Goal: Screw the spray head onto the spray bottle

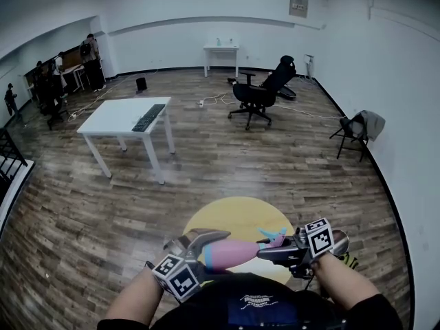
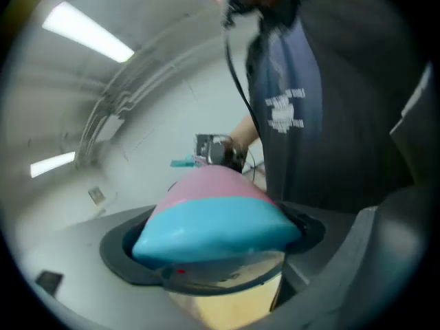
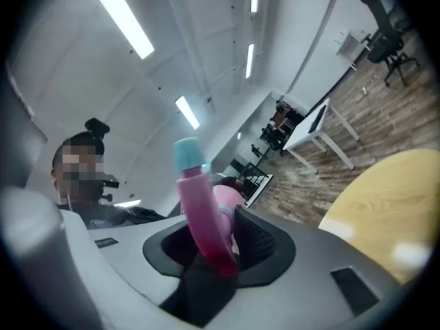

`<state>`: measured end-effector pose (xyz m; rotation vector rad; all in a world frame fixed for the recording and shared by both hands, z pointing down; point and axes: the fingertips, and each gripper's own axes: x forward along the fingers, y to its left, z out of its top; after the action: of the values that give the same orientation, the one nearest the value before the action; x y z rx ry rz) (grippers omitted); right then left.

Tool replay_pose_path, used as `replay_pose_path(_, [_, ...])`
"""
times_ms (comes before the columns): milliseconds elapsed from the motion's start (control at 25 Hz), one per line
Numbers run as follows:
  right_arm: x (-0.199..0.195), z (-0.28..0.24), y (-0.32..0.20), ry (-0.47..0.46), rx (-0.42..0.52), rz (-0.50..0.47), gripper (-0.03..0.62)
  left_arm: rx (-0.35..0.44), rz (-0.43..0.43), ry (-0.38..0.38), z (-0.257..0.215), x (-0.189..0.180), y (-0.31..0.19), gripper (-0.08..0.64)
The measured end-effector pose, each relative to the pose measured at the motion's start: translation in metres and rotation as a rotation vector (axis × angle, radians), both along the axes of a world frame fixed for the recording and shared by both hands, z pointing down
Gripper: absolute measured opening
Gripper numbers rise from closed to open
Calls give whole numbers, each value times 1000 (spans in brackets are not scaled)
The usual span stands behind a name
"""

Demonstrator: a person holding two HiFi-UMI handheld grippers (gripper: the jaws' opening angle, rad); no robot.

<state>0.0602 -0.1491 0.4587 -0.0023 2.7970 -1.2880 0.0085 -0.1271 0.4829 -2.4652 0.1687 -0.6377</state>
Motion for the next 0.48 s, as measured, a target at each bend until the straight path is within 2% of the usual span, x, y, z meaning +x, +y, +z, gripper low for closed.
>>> replay_pose_path(40, [0, 4, -1, -17, -38, 1, 156, 95, -20, -70, 7, -1, -5, 522])
replay_pose_path(80, [-2, 5, -3, -36, -62, 8, 156, 118, -20, -93, 12, -3, -7, 523])
replay_pose_path(120, [-4, 4, -4, -50, -63, 20, 156, 75, -12, -71, 13, -5, -9, 522])
replay_pose_path(160, [-6, 1, -6, -51, -40, 36, 158, -17, 1, -10, 9, -7, -8, 522])
replay_pose_path(240, [-9, -4, -9, -15, 52, 58, 167, -273, 48, 190, -11, -9, -6, 522])
replay_pose_path(320, [-5, -7, -11, 37, 135, 64, 270, -513, 81, 373, -26, -14, -9, 522])
replay_pose_path(400, [2, -8, -10, 56, 157, 64, 301, -682, 77, 447, -28, -20, -12, 522])
replay_pose_path(480, [4, -9, -7, 47, 144, 54, 307, -786, 67, 472, -29, -19, -10, 522])
